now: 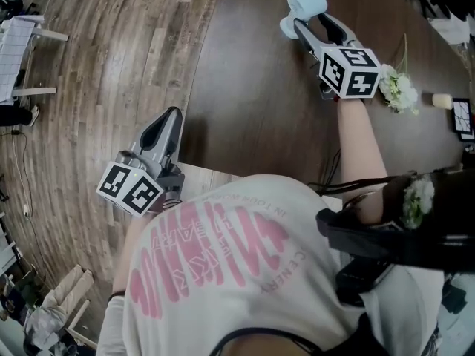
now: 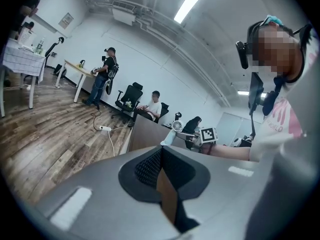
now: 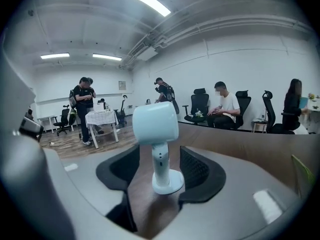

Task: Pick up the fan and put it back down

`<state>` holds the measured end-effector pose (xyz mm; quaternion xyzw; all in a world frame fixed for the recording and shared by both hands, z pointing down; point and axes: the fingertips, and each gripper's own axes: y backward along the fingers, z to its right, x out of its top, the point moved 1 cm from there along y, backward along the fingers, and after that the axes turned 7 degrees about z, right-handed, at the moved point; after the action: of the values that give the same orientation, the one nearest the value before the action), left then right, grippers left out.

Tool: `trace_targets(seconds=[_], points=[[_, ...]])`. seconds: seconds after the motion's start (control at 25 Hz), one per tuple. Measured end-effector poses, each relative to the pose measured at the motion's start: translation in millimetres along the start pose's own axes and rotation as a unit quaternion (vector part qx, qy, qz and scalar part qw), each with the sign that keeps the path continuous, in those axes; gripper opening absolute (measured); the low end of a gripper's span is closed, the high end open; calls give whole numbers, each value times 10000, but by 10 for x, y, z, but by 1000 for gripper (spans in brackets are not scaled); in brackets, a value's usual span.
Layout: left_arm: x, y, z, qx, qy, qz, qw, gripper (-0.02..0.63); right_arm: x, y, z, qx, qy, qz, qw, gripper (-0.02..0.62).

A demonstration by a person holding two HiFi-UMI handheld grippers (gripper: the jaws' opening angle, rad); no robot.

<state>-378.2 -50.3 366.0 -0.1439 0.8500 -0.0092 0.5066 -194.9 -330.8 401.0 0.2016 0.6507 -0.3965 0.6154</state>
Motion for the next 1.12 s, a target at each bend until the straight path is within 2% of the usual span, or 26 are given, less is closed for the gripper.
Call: trace_targets(seconds=[0.16, 0.32, 0.48, 0.6, 0.72, 0.84, 0.96, 1.12], points=[[10, 40, 46, -9, 64, 98, 9999, 20, 89, 273, -138, 48, -235, 136, 9996, 202], [-56, -11, 223, -208, 177, 128, 9995, 20, 198, 559, -384, 318, -652, 301, 9969, 172], [-103, 16, 436, -365, 109, 138, 9992, 20, 256, 850, -623, 605, -1031, 447, 9918, 70], [-135, 73, 527, -404, 96, 166, 9990, 18, 282, 1055, -807, 788, -1099, 525, 9894, 7], [-167, 112, 650, -502, 148, 281, 9982, 20, 230, 1243, -970, 1066, -1254, 438, 9854, 6], [-254, 182, 809, -612, 154, 278, 9976, 18, 153, 1488, -1095, 1291, -1646, 351, 9773, 6], [-260, 204, 903, -676, 126, 331, 9971, 20, 127, 1698, -1132, 1318, -1912, 441, 9717, 5], [-249, 268, 1006, -702, 83, 449, 9965, 20, -14, 1964, -1124, 1217, -1934, 341, 9729, 5]])
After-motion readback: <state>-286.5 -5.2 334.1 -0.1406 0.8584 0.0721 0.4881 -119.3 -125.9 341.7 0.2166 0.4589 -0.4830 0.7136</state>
